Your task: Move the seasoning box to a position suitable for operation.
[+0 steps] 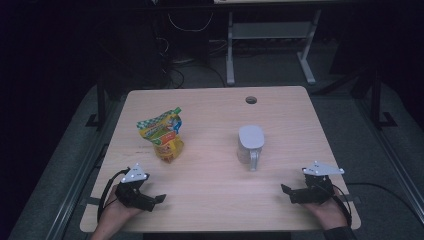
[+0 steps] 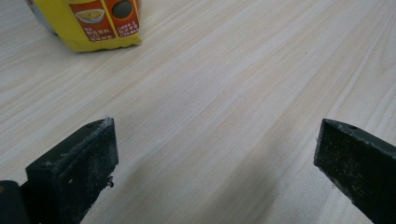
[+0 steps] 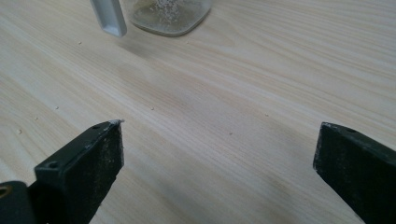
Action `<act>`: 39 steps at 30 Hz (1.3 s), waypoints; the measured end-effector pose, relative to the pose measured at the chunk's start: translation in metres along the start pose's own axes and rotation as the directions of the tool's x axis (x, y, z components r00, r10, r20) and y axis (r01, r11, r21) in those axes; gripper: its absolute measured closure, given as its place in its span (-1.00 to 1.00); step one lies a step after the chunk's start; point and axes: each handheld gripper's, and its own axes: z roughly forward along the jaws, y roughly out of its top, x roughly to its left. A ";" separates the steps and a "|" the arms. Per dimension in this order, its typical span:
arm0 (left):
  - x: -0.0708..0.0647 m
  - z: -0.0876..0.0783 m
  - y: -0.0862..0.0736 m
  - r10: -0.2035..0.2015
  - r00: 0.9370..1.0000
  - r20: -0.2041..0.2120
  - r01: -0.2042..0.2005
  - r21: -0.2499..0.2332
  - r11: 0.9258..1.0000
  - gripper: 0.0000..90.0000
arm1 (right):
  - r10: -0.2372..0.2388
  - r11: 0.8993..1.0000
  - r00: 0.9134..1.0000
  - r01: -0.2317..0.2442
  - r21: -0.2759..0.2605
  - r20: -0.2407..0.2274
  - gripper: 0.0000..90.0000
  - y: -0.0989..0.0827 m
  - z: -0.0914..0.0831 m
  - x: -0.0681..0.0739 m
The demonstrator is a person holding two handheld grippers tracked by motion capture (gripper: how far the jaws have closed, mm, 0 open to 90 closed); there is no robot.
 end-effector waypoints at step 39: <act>-0.003 0.001 0.001 0.004 1.000 0.030 -0.004 0.004 1.000 -1.00 | 0.022 0.999 1.000 -0.023 -0.027 -0.006 -0.97 0.047 -0.003 0.008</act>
